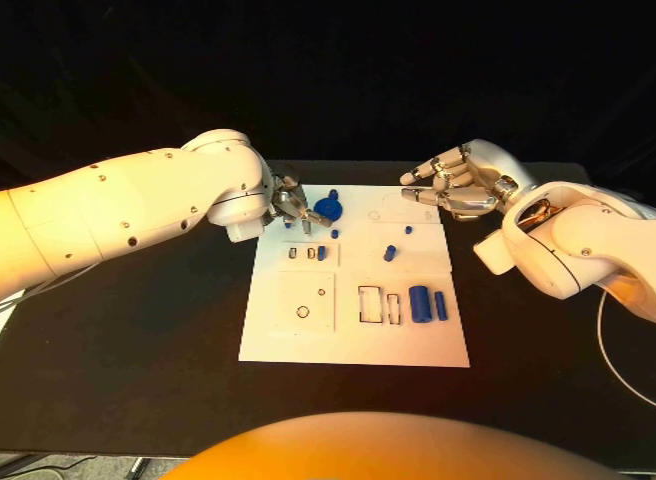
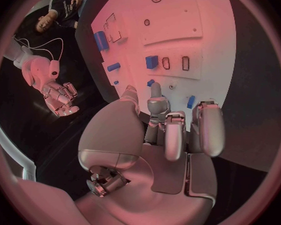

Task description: Assemble the parts on the task board

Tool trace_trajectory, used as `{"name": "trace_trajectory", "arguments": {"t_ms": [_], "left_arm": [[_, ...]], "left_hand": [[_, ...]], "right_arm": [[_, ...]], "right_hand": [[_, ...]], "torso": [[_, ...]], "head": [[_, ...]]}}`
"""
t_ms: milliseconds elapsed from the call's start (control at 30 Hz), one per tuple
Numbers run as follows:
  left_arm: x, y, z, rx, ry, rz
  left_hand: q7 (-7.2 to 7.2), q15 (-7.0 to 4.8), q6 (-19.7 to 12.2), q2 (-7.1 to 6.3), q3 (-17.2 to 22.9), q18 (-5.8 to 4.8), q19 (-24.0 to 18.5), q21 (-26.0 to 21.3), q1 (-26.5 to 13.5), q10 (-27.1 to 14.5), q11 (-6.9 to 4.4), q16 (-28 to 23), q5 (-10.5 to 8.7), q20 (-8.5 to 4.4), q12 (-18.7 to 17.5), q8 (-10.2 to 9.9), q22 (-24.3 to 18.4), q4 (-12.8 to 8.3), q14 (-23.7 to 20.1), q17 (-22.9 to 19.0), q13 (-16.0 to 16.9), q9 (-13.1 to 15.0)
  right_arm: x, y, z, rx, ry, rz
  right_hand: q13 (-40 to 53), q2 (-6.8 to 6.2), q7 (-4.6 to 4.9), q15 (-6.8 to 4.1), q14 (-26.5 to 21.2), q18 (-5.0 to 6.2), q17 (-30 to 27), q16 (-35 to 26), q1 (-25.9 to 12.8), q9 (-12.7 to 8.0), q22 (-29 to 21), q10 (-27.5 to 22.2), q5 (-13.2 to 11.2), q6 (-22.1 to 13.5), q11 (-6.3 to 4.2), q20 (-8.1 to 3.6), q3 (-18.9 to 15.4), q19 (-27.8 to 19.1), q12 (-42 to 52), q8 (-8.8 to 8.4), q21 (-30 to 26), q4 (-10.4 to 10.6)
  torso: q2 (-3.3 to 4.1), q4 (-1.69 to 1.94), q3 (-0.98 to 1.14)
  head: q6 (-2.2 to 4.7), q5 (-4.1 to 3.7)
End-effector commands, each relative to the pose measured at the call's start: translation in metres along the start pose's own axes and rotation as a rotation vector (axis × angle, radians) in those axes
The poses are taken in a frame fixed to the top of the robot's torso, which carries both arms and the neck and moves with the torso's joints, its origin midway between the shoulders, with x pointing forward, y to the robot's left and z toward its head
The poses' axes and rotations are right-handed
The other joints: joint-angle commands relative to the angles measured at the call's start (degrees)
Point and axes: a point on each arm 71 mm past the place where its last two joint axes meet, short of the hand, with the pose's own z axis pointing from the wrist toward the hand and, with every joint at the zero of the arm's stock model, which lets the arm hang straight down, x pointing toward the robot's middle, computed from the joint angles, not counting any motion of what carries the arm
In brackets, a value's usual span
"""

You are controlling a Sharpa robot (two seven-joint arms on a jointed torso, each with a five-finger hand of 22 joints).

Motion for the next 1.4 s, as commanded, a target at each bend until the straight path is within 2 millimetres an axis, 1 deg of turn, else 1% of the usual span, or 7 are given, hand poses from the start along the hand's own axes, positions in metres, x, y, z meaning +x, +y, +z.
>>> {"name": "trace_trajectory", "arguments": {"t_ms": [33, 200, 367, 600, 833, 1167, 1400], "left_arm": [[0.001, 0.002, 0.003, -0.085, 0.056, 0.106], [0.003, -0.002, 0.007, -0.106, 0.114, 0.158], [0.004, -0.007, 0.012, -0.113, 0.147, 0.173], [0.008, -0.013, 0.018, -0.115, 0.179, 0.178], [0.01, -0.015, 0.022, -0.119, 0.19, 0.178], [0.015, -0.014, 0.029, -0.128, 0.207, 0.17], [0.016, -0.013, 0.032, -0.122, 0.213, 0.155]], "left_hand": [[-0.4, -0.47, -0.15, -0.16, -1.47, -0.32, 2.16, 0.17, -1.41, 0.29, -0.06, 0.17, -0.69, -0.46, 0.24, 0.55, 5.43, 0.06, 6.03, 15.07, 0.17, 0.65], [-0.49, -0.62, -0.59, -0.56, -3.47, -0.35, 2.1, 0.18, -3.15, 0.05, -0.08, 0.17, -0.9, -0.58, 0.03, 0.78, 5.52, 0.13, 6.03, 15.07, 0.08, 1.24], [-0.5, -0.64, -0.7, -0.53, -3.8, -0.34, 2.07, 0.14, -3.35, 0.04, -0.09, 0.17, -0.89, -0.61, 0.05, 0.82, 5.5, 0.1, 6.03, 15.07, 0.16, 1.37], [-0.47, -0.63, -0.98, 0.21, -3.91, -0.31, 2.0, 0.02, -2.82, -0.08, -0.07, 0.17, -0.86, -0.64, -0.01, 0.87, 5.44, -0.11, 6.03, 15.07, 0.22, 1.63], [-0.37, -0.55, -1.35, 1.26, -3.87, -0.31, 1.97, -0.01, -1.2, -0.21, 0.02, 0.17, -0.78, -0.57, -0.03, 1.01, 5.49, -0.45, 6.03, 15.07, 0.38, 2.13], [-0.29, -0.47, -1.59, 1.66, -3.89, -0.28, 1.92, -0.13, -0.23, -0.32, 0.1, 0.17, -0.72, -0.49, -0.1, 1.07, 5.43, -0.65, 6.03, 15.07, 0.39, 2.44], [-0.27, -0.45, -1.64, 1.75, -3.9, -0.29, 1.93, -0.11, 0.0, -0.37, 0.12, 0.17, -0.71, -0.47, -0.15, 1.08, 5.46, -0.7, 6.03, 15.07, 0.34, 2.51]], "right_arm": [[0.0, 0.0, 0.0, -0.005, 0.007, 0.007], [0.0, -0.001, 0.001, 0.0, 0.011, 0.004], [0.0, -0.001, 0.001, 0.004, 0.012, 0.001], [0.0, -0.002, 0.002, 0.008, 0.013, 0.0], [0.0, -0.002, 0.003, 0.012, 0.016, -0.001], [0.001, -0.002, 0.004, 0.012, 0.021, -0.001], [0.001, -0.002, 0.004, 0.012, 0.02, -0.002]], "right_hand": [[-0.08, -0.2, -0.15, 0.43, 3.48, 0.78, 4.94, -0.33, -0.49, -0.06, -0.15, -0.39, 0.44, -0.41, 0.12, 0.01, -0.13, -0.16, -0.28, -0.23, -0.45, 0.35], [-0.18, -0.29, -0.14, 0.43, 3.48, 0.8, 4.91, -0.38, -0.61, -0.06, -0.25, -0.42, 0.66, -0.46, 0.13, 0.01, -0.23, -0.17, -0.37, -0.27, -0.52, 0.36], [-0.23, -0.35, -0.14, 0.43, 3.48, 0.8, 4.86, -0.44, -0.69, -0.06, -0.27, -0.42, 0.88, -0.49, 0.13, 0.02, -0.29, -0.15, -0.38, -0.3, -0.56, 0.37], [-0.24, -0.34, -0.14, 0.43, 3.5, 0.8, 4.89, -0.42, -0.72, -0.06, -0.28, -0.41, 1.02, -0.51, 0.13, 0.02, -0.31, -0.14, -0.37, -0.31, -0.58, 0.37], [-0.37, -0.4, -0.13, 0.43, 3.49, 0.82, 4.83, -0.49, -0.75, -0.06, -0.4, -0.48, 1.16, -0.57, 0.13, 0.02, -0.35, -0.17, -0.53, -0.35, -0.66, 0.35], [-0.39, -0.43, -0.12, 0.43, 3.49, 0.82, 4.81, -0.52, -0.78, -0.07, -0.43, -0.49, 1.29, -0.6, 0.13, 0.02, -0.38, -0.17, -0.53, -0.38, -0.7, 0.33], [-0.43, -0.48, -0.09, 0.44, 3.49, 0.83, 4.79, -0.54, -0.94, -0.07, -0.5, -0.49, 1.36, -0.63, 0.17, 0.02, -0.47, -0.18, -0.55, -0.4, -0.75, 0.4]], "torso": [[0.06, 0.18, -0.04], [0.06, 0.23, -0.11], [0.12, 0.34, -0.14], [0.13, 0.35, -0.16], [0.11, 0.53, -0.1], [0.18, 0.48, -0.11], [0.13, 0.69, -0.08]], "head": [[0.02, -0.11], [0.02, -0.15], [0.02, -0.26], [0.02, -0.39], [0.02, -0.56], [0.02, -0.55], [0.02, -0.75]]}}
